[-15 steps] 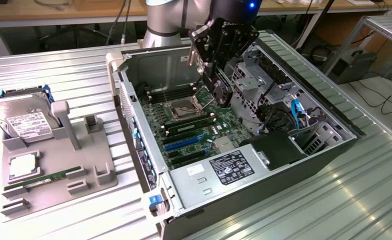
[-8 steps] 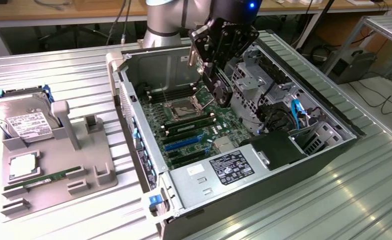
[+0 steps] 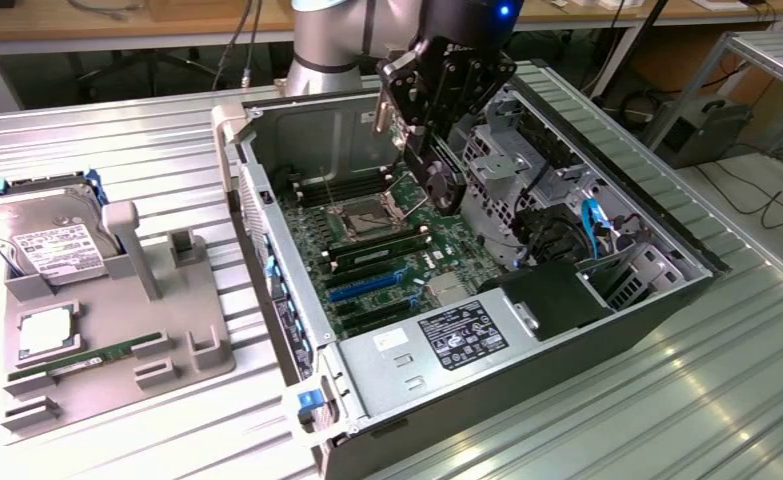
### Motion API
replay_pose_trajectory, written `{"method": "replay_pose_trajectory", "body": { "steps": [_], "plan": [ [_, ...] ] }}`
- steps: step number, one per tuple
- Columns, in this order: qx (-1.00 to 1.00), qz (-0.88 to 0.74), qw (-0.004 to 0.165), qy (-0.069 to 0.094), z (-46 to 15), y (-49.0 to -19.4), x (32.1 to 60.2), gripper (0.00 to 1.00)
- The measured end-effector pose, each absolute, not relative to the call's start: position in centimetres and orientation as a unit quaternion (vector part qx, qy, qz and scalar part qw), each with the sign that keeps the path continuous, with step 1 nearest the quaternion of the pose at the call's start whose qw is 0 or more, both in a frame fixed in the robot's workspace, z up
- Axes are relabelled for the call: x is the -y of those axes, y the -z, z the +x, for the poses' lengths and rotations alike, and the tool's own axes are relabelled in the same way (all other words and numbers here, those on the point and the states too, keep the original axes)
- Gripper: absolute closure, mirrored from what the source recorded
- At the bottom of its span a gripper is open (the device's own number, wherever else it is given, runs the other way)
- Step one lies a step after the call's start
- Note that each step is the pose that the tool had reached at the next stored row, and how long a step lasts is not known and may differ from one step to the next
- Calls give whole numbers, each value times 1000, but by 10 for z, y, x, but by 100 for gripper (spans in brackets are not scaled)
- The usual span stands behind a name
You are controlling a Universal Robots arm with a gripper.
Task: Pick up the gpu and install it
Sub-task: 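Insert the gpu into the slot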
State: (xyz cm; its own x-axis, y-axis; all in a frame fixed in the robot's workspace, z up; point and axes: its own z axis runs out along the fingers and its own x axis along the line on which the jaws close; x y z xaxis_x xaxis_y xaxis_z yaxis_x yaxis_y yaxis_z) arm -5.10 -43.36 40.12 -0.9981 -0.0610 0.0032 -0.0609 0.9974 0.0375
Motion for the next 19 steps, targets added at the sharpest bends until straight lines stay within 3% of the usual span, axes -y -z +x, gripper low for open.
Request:
{"method": "replay_pose_trajectory", "body": {
  "steps": [19],
  "plan": [
    [969,246,6,18,-51,-397,434,74]
  ]
}}
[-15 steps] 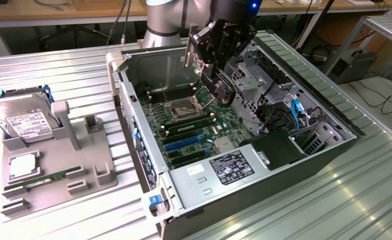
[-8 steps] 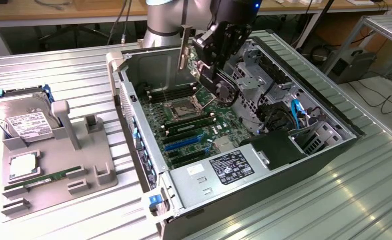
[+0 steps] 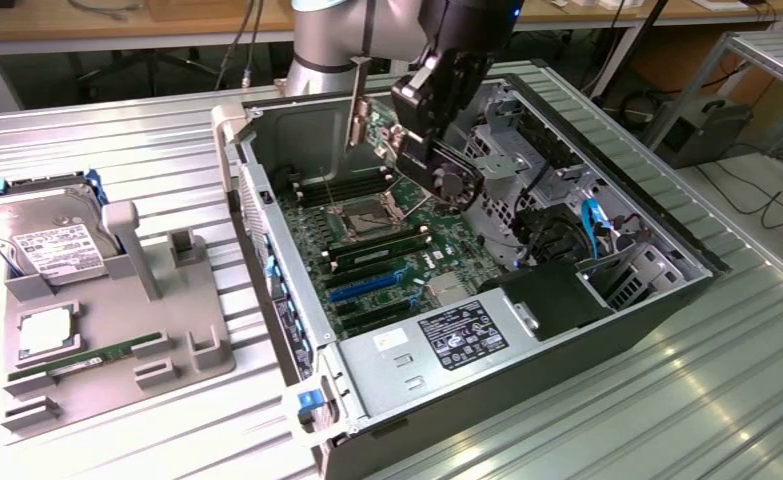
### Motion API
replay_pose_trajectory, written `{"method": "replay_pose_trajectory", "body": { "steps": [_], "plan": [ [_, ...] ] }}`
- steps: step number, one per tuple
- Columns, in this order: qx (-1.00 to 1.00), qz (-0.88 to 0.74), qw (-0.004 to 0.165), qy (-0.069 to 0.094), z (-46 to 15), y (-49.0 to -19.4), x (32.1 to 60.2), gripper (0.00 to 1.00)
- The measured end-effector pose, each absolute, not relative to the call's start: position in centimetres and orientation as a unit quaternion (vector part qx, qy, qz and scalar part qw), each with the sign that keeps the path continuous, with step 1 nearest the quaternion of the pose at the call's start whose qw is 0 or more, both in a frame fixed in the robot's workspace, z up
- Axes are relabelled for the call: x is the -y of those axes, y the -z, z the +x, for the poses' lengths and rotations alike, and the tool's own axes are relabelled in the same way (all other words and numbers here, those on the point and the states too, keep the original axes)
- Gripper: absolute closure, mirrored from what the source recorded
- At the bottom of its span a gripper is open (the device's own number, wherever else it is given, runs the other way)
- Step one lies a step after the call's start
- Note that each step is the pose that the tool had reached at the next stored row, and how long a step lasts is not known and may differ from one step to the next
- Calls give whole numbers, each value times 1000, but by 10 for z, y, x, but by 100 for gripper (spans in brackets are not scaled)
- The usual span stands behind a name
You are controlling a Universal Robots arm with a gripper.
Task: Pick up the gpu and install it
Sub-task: 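Insert the gpu into the slot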
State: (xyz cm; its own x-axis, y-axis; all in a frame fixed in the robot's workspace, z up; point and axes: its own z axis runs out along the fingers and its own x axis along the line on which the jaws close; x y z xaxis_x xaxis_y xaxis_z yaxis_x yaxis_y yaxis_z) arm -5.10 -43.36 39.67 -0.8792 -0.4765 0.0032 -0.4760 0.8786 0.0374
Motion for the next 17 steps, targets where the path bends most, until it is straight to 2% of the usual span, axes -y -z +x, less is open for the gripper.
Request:
{"method": "replay_pose_trajectory", "body": {
  "steps": [17],
  "plan": [
    [913,408,9,16,-51,-382,434,74]
  ]
}}
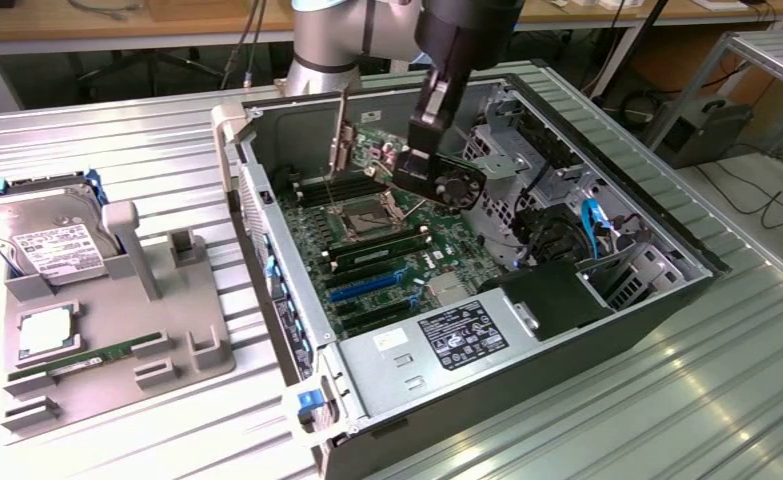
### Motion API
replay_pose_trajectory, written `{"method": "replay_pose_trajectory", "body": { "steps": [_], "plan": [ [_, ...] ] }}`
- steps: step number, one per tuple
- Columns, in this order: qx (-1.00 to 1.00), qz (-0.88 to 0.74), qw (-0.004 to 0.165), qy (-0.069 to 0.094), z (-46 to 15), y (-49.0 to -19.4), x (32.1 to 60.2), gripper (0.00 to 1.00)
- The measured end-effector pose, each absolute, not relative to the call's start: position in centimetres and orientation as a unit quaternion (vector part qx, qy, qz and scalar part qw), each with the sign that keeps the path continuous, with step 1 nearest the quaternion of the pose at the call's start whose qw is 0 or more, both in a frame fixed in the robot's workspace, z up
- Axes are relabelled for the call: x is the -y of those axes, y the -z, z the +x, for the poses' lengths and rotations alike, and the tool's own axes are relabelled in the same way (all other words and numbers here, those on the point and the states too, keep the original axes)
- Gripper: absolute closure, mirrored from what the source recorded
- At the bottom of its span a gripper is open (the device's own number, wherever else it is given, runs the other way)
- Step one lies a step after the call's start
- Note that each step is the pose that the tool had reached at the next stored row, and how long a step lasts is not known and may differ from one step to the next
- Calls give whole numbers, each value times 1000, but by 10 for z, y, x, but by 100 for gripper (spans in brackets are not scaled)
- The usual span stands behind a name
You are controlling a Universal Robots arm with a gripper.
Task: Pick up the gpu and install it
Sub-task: 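Insert the gpu into the slot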
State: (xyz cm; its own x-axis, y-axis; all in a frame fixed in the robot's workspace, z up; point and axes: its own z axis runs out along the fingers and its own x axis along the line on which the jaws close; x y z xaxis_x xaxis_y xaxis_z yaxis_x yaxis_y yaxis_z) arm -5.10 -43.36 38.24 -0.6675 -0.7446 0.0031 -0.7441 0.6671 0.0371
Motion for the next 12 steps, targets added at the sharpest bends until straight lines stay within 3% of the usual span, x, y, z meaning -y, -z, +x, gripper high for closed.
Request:
{"method": "replay_pose_trajectory", "body": {
  "steps": [12],
  "plan": [
    [865,502,8,16,-51,-380,434,74]
  ]
}}
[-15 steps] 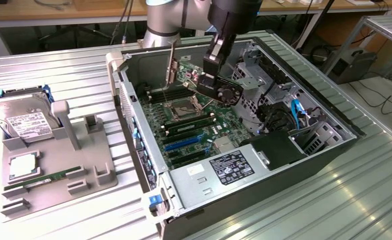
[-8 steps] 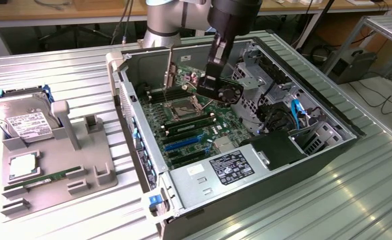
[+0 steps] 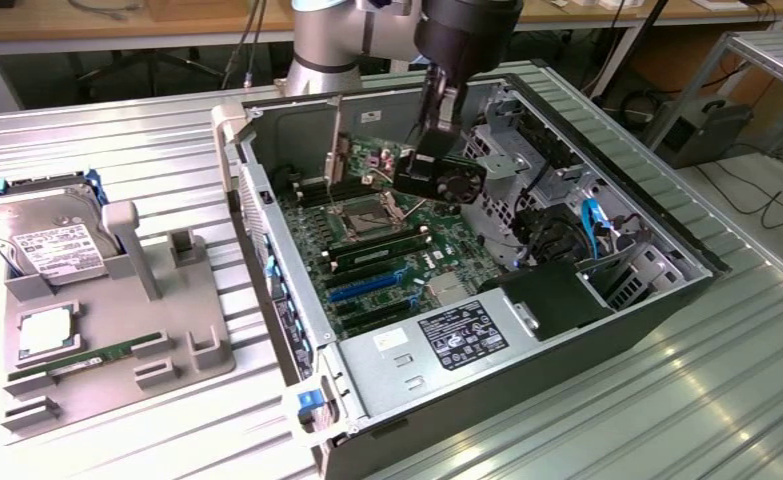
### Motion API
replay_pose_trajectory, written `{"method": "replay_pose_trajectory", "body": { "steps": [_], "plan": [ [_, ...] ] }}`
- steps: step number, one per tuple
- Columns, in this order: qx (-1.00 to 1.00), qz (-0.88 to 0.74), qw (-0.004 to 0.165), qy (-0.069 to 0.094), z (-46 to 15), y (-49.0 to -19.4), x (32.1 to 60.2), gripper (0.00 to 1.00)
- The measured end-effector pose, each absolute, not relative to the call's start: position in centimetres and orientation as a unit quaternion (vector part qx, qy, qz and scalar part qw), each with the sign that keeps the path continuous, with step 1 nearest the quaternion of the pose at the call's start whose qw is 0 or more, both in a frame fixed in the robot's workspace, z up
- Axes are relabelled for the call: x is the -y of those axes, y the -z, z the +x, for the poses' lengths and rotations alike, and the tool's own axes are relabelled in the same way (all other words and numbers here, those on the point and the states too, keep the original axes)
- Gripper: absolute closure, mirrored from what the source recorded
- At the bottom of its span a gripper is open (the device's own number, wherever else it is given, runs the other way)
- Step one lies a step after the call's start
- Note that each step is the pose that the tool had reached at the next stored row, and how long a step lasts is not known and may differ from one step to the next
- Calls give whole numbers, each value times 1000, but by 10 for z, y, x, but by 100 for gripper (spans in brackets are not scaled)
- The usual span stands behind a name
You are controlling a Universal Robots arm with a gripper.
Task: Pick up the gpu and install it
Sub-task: 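Insert the gpu into the slot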
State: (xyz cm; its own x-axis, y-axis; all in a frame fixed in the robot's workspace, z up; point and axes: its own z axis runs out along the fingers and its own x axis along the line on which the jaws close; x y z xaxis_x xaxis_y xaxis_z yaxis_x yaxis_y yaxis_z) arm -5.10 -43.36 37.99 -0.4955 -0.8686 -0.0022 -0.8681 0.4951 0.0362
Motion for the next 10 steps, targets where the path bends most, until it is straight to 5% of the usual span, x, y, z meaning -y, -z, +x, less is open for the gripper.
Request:
{"method": "replay_pose_trajectory", "body": {
  "steps": [10],
  "plan": [
    [814,581,6,18,-51,-379,434,74]
  ]
}}
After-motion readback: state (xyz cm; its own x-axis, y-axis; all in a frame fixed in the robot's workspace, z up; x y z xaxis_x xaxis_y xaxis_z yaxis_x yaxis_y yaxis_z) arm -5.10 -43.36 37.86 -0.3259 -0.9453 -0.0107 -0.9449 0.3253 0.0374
